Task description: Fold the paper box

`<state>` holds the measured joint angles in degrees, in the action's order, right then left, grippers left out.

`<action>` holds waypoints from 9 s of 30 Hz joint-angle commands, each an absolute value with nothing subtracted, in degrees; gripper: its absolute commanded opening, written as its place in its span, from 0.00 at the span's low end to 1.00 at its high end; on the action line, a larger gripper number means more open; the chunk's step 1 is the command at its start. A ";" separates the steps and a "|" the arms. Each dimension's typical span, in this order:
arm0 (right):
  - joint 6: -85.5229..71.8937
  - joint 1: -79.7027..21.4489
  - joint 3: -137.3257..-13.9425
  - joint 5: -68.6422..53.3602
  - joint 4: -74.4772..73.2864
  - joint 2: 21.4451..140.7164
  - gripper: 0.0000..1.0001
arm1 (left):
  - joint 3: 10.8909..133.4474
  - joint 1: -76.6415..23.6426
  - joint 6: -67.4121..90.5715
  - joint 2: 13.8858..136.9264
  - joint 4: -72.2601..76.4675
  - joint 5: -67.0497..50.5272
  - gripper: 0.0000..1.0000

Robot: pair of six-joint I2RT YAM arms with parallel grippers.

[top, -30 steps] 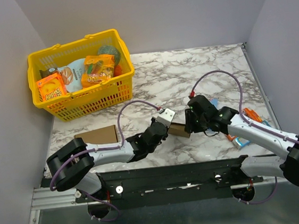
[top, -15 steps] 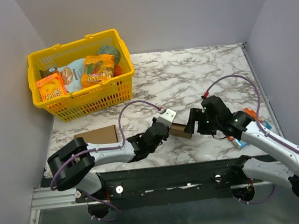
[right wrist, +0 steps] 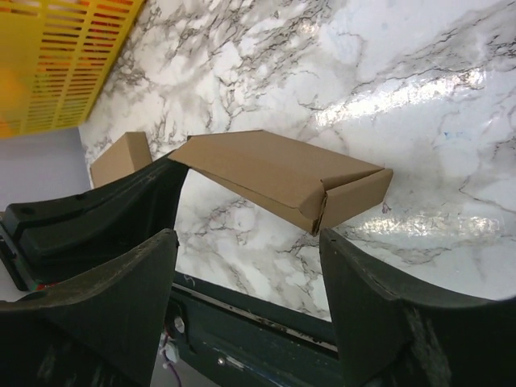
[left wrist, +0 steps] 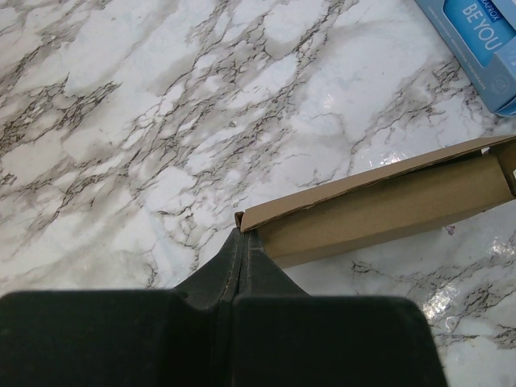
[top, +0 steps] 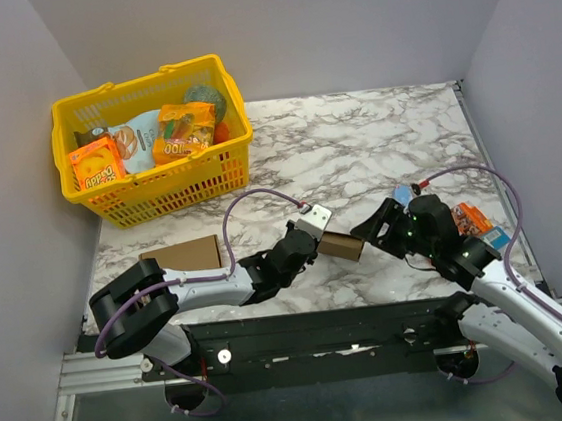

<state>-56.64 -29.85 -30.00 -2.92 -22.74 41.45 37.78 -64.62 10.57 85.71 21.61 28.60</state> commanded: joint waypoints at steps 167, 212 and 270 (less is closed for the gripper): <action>-70.31 -30.85 -9.67 5.80 -3.78 44.30 0.00 | 30.23 -48.34 43.24 66.96 15.73 -12.82 0.79; -70.93 -31.38 -9.58 6.59 -4.92 42.98 0.01 | 32.61 -45.26 48.16 81.56 17.23 -23.55 0.49; -65.83 -31.46 -15.29 5.10 -5.36 39.90 0.44 | 39.73 -54.58 34.63 90.44 -3.87 -22.32 0.00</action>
<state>-65.76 -30.68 -14.28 8.23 -1.58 40.42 42.50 -52.64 37.71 85.34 5.65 -23.18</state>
